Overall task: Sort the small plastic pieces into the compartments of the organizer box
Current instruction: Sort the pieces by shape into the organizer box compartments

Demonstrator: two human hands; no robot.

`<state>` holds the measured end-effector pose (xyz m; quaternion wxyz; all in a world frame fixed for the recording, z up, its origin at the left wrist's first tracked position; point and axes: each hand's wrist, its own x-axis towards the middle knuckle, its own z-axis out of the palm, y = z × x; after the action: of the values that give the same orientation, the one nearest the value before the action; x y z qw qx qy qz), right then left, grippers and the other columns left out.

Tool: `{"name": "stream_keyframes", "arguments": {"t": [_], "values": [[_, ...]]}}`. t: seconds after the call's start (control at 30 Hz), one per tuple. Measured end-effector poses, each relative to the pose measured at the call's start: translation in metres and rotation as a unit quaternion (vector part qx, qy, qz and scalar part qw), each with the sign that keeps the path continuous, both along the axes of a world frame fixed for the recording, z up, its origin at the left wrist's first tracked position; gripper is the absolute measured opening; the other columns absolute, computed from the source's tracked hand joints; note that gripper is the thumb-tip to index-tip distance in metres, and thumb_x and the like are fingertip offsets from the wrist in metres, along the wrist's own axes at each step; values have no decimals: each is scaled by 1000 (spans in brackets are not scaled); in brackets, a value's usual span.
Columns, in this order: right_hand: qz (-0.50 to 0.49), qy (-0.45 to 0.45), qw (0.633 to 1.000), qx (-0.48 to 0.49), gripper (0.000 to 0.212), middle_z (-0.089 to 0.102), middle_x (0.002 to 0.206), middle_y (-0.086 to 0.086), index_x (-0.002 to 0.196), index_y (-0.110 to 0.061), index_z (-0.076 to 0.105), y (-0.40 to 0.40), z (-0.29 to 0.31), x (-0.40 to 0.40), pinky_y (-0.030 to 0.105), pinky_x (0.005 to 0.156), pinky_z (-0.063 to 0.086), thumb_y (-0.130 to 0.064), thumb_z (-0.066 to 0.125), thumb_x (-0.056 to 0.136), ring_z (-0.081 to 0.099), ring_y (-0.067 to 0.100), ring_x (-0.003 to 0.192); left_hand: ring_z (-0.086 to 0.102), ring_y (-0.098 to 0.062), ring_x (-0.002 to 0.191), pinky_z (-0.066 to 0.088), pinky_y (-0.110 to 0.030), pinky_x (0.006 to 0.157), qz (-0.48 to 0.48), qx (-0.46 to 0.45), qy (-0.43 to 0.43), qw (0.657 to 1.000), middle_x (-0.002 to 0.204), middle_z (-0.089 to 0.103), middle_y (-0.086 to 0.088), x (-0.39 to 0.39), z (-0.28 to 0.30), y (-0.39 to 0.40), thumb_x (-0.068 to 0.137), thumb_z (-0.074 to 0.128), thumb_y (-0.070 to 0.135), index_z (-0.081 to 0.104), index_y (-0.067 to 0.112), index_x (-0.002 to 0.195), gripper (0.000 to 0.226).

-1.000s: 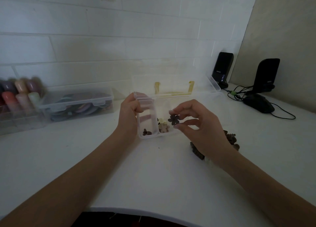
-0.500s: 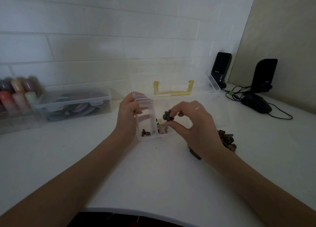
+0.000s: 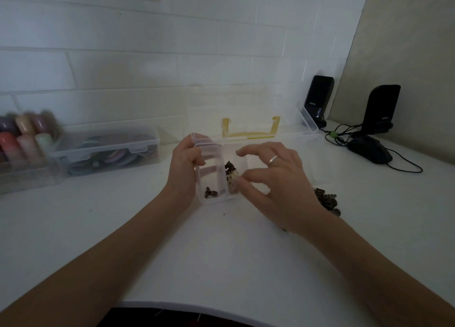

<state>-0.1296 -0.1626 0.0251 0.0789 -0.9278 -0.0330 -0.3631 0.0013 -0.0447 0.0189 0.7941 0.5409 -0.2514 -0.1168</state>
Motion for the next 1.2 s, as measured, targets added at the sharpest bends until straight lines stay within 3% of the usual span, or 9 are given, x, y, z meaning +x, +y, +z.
{"name": "stream_keyframes", "arguments": {"t": [0.2, 0.33, 0.5, 0.6, 0.7, 0.83, 0.97, 1.07, 1.2], "values": [[-81, 127, 980, -128, 65, 42, 144, -12, 111, -35, 65, 1, -13, 4, 64, 108, 2, -58, 7, 93, 29, 19, 135, 55, -26, 83, 53, -39, 71, -7, 2, -4, 1000, 79, 57, -7, 0, 0, -1, 45, 37, 4, 56, 14, 73, 35], [-79, 136, 979, -126, 56, 54, 133, -12, 99, -34, 68, 4, -5, 5, 70, 106, -2, -57, 18, 92, 46, 18, 124, 58, -21, 75, 54, -30, 57, -9, -3, 2, 1000, 73, 61, -1, 0, 0, -1, 48, 38, 5, 57, 14, 74, 33], [-2, 155, 985, -77, 33, 39, 146, -11, 97, -32, 49, -1, -2, 1, 55, 114, -4, -55, 26, 91, 23, 18, 140, 55, -26, 77, 53, -31, 59, -11, -12, 18, 1000, 73, 57, -4, 1, -2, -2, 51, 40, 5, 57, 14, 72, 28], [52, 73, 995, 37, 25, 58, 127, -12, 87, -28, 54, -9, 10, -9, 36, 112, 23, -48, 40, 89, 45, 7, 123, 58, -25, 80, 56, -38, 67, -9, -3, 22, 1000, 76, 60, -3, 3, -1, -2, 51, 40, 5, 57, 14, 72, 29], [28, -41, 993, 111, 29, 64, 73, -12, 72, -21, 59, -25, 29, -20, 22, 70, 45, -46, 51, 86, 57, 4, 71, 60, -23, 78, 52, -39, 72, -13, -4, 40, 999, 69, 66, 2, 4, 0, 0, 50, 38, 7, 55, 14, 71, 28], [-22, 156, 975, 154, 40, 53, 43, -1, 65, -23, 69, -49, 42, -36, 21, 44, 34, -60, 56, 74, 39, 6, 36, 58, -23, 76, 50, -34, 68, -2, -10, 55, 998, 63, 65, 6, 7, 0, 2, 50, 37, 9, 53, 14, 69, 25], [-160, 279, 947, -18, 22, 46, 52, -13, 91, -44, 71, -51, 39, -35, 19, 48, 27, -57, 57, 80, 41, 3, 48, 59, -27, 80, 49, -39, 74, 7, -17, 73, 997, 66, 66, 2, 12, -1, 3, 50, 38, 9, 54, 14, 70, 26], [-190, 325, 926, -23, 31, 49, 65, -20, 110, -50, 61, -50, 33, -33, 20, 53, 30, -61, 51, 83, 43, 0, 60, 58, -28, 81, 49, -40, 74, 14, -21, 81, 996, 69, 64, 0, 14, -1, 3, 49, 38, 9, 53, 14, 71, 27], [-167, 343, 924, 13, 25, 60, 84, -22, 107, -48, 62, -50, 25, -31, 23, 62, 39, -56, 50, 86, 49, 1, 70, 57, -28, 82, 50, -38, 72, 24, -17, 74, 997, 77, 61, -4, 12, 1, 4, 49, 37, 8, 52, 13, 73, 29]]}}
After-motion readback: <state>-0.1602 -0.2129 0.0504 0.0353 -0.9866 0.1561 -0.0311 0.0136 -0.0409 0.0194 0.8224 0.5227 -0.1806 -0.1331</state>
